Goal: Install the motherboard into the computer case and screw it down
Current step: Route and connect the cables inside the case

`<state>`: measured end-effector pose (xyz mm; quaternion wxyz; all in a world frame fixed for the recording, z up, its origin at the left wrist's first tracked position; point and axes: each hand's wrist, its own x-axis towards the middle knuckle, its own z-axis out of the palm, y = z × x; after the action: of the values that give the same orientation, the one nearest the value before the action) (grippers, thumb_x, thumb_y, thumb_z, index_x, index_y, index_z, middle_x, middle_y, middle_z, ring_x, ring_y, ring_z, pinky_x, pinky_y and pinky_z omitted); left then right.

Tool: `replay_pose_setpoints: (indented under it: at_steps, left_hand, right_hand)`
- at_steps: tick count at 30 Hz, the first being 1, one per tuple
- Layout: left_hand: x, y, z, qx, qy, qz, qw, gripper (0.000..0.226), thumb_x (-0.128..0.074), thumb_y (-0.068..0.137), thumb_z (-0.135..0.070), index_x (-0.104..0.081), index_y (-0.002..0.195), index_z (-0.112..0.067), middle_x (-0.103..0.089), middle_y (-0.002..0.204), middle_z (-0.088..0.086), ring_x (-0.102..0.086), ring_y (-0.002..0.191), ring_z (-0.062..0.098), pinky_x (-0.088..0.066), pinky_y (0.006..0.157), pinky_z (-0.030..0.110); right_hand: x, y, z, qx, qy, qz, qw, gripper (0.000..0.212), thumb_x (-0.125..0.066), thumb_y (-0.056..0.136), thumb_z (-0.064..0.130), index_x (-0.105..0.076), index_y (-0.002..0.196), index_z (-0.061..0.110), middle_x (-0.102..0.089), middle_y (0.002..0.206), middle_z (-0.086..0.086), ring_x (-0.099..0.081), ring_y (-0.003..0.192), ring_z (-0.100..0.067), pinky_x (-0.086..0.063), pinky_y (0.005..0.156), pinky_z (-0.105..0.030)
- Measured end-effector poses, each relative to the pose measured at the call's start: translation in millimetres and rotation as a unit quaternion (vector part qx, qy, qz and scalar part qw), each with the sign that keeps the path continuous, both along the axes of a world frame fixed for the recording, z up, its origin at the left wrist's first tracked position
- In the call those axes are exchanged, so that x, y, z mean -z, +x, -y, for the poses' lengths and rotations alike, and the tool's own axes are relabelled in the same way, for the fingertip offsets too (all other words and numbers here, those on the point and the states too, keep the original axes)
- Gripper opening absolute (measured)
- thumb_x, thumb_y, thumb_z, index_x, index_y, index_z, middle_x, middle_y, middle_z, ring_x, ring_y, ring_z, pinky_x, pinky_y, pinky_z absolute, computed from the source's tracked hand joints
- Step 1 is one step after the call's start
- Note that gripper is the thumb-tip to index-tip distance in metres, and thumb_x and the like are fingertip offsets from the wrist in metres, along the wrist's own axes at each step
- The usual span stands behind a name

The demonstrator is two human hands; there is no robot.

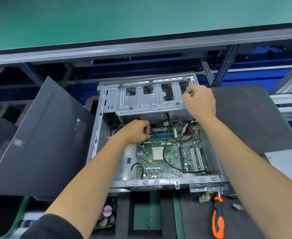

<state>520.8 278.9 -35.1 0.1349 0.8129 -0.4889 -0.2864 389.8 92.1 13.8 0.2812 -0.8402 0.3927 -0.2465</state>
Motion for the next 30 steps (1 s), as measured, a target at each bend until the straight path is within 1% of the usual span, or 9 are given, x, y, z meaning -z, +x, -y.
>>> replay_pose_setpoints:
  at_steps: [5,7,9,12,15,19,22,25,30]
  left_hand:
    - [1.3,-0.5,-26.1,-0.002,0.132,-0.113,0.985,0.033,-0.070,0.084,-0.039,-0.056,0.067,-0.014,-0.055,0.058,-0.004,-0.046,0.051,0.012,-0.038,0.053,0.025]
    - [-0.4,-3.9,-33.3,0.001,0.198,-0.199,0.960,0.028,-0.072,0.082,-0.040,-0.063,0.074,-0.015,-0.066,0.066,-0.003,-0.058,0.057,0.010,-0.048,0.057,0.024]
    - [-0.7,-7.7,-36.0,0.020,0.260,-0.231,0.938,0.024,-0.077,0.077,-0.036,-0.070,0.088,-0.016,-0.070,0.082,0.001,-0.065,0.074,0.014,-0.053,0.067,0.025]
    - [1.5,-12.6,-36.7,0.041,0.304,-0.237,0.922,0.010,-0.075,0.081,-0.024,-0.073,0.088,-0.018,-0.071,0.075,-0.007,-0.064,0.080,0.012,-0.052,0.070,0.022]
    - [0.4,-10.6,-38.1,0.029,0.293,-0.239,0.925,0.010,-0.067,0.089,-0.019,-0.074,0.083,-0.014,-0.071,0.072,-0.007,-0.065,0.078,0.010,-0.052,0.072,0.022]
    - [1.4,-11.4,-39.9,-0.002,0.276,-0.238,0.931,0.009,-0.065,0.090,-0.016,-0.073,0.091,-0.012,-0.071,0.085,-0.001,-0.065,0.087,0.014,-0.055,0.079,0.025]
    - [1.5,-6.6,-41.1,-0.027,0.179,-0.172,0.968,0.013,-0.065,0.089,-0.021,-0.071,0.089,-0.009,-0.067,0.076,-0.010,-0.061,0.076,0.010,-0.054,0.073,0.025]
    - [3.3,-2.1,-38.6,-0.098,0.061,-0.083,0.990,0.007,-0.065,0.087,-0.013,-0.067,0.083,-0.008,-0.063,0.072,-0.009,-0.057,0.068,0.009,-0.046,0.062,0.021]
    - [9.7,-1.6,-35.3,-0.112,0.061,-0.024,0.992,0.010,-0.065,0.084,-0.010,-0.064,0.076,-0.017,-0.065,0.078,-0.006,-0.058,0.076,0.011,-0.049,0.075,0.028]
  right_hand:
    - [0.4,0.8,-1.8,-0.002,0.000,-0.001,1.000,0.016,-0.047,0.080,0.015,-0.062,0.075,0.016,-0.062,0.066,-0.005,-0.052,0.059,-0.023,-0.046,0.053,-0.030]
    - [1.0,0.6,-2.6,-0.004,0.004,0.000,1.000,0.017,-0.046,0.081,0.015,-0.062,0.075,0.016,-0.062,0.065,-0.005,-0.049,0.056,-0.021,-0.043,0.051,-0.028]
    - [1.3,0.3,-2.2,-0.006,0.002,0.000,1.000,0.017,-0.046,0.081,0.015,-0.063,0.076,0.016,-0.061,0.065,-0.003,-0.048,0.056,-0.019,-0.040,0.051,-0.025]
    - [0.9,-0.4,-2.5,-0.010,0.000,0.001,1.000,0.018,-0.046,0.081,0.015,-0.063,0.077,0.015,-0.061,0.065,-0.003,-0.049,0.058,-0.019,-0.040,0.052,-0.025]
    - [1.0,-0.8,-2.9,-0.011,0.001,0.003,1.000,0.018,-0.046,0.081,0.015,-0.064,0.078,0.014,-0.061,0.065,-0.003,-0.048,0.056,-0.018,-0.040,0.051,-0.024]
    - [1.4,-0.6,-2.8,-0.009,-0.001,0.000,1.000,0.018,-0.046,0.080,0.015,-0.063,0.077,0.014,-0.061,0.065,-0.003,-0.048,0.057,-0.019,-0.040,0.051,-0.025]
    - [1.8,-0.3,-2.1,-0.007,0.001,0.001,1.000,0.017,-0.046,0.081,0.016,-0.063,0.077,0.015,-0.060,0.064,0.000,-0.048,0.056,-0.017,-0.038,0.050,-0.023]
    - [1.8,-0.4,-1.7,-0.010,0.000,-0.003,1.000,0.017,-0.047,0.082,0.016,-0.063,0.078,0.016,-0.060,0.065,0.000,-0.050,0.058,-0.019,-0.038,0.050,-0.022]
    - [0.8,-0.8,-1.7,-0.014,-0.002,-0.003,1.000,0.016,-0.046,0.081,0.017,-0.061,0.077,0.018,-0.060,0.067,0.002,-0.052,0.062,-0.021,-0.035,0.051,-0.024]
